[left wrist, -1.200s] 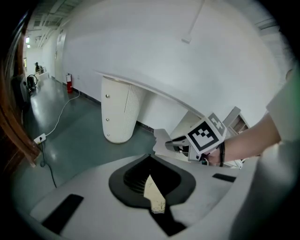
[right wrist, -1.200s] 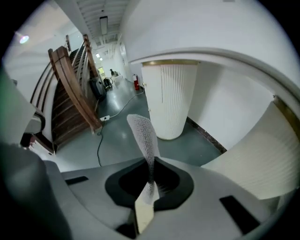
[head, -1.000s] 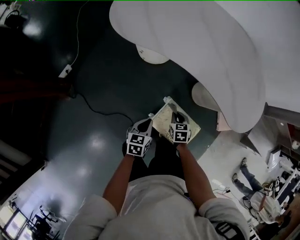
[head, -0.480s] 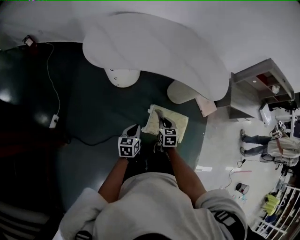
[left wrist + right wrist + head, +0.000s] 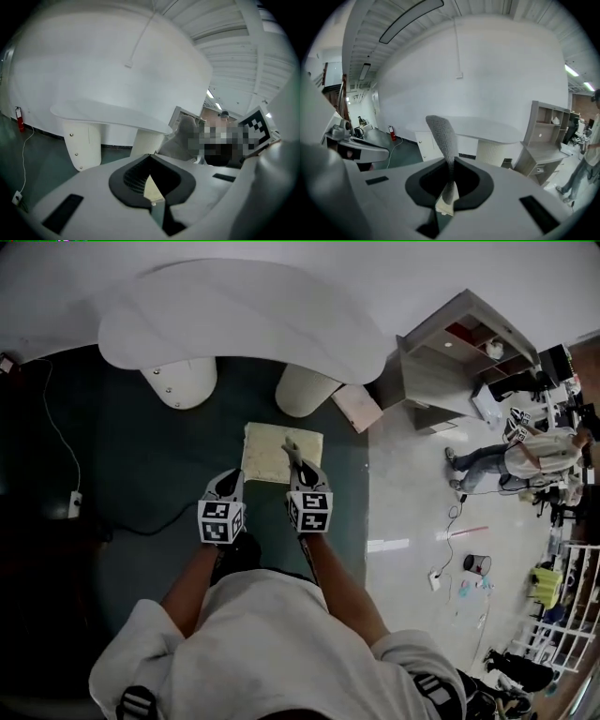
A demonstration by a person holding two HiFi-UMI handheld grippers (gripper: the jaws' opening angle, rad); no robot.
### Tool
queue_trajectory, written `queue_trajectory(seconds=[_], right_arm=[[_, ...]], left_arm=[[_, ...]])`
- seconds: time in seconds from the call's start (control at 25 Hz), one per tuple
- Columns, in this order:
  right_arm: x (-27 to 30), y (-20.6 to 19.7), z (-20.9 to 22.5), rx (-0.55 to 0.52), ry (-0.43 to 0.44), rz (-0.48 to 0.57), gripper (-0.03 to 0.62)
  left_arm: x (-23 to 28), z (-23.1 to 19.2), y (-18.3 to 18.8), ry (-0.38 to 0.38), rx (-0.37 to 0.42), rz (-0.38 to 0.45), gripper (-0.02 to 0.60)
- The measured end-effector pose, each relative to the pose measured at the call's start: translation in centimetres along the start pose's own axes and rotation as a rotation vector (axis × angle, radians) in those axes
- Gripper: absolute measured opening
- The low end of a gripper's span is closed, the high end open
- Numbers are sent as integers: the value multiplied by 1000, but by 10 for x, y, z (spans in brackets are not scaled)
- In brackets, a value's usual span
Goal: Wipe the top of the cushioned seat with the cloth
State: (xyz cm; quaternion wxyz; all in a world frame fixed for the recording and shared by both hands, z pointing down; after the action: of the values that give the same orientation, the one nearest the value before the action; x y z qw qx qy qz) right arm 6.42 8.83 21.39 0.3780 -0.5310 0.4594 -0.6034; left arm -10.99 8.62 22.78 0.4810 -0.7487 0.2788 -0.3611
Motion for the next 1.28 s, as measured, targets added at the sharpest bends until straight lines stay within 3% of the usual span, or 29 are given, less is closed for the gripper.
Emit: queue_trajectory(seconds=[0.16,0.32,0.6,0.76,0.92,1.08,1.28], right_arm=[[-69,-4,29,-23,-48,43,23],[-143,6,50,-12,-113,129,21],[-257,10,69,9,-209,257,20],[-324,5,64,-38,-254,297,20],[-361,10,44,-47,-254,338,20],[-396,7,41,10,-235,360,18],[-421,15,42,32,-290,390,18]], left_arm=[[-20,63,-14,-13,2,28,14],[-47,132,-20,-80,29,49,14],[-107,225,-11,-147,145,183,14],[-146,262,-11,-146,230,257,14],[-174,285,-10,-176,251,263,14],[-191,323,-18,-211,262,267,14],[-201,342,-7,-275,280,287,14]])
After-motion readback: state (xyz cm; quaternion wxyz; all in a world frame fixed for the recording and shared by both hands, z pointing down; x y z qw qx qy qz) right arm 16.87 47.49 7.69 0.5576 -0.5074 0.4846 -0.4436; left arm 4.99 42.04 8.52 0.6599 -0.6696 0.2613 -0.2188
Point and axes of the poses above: the fingertips, and each gripper's own axes: x forward along the fingers, z to its right, y out of its top, the point moved 4 cm from there along -x, backward along the fingers, and after that the axes turned 13 degrees about z, right-handed, at the moved point
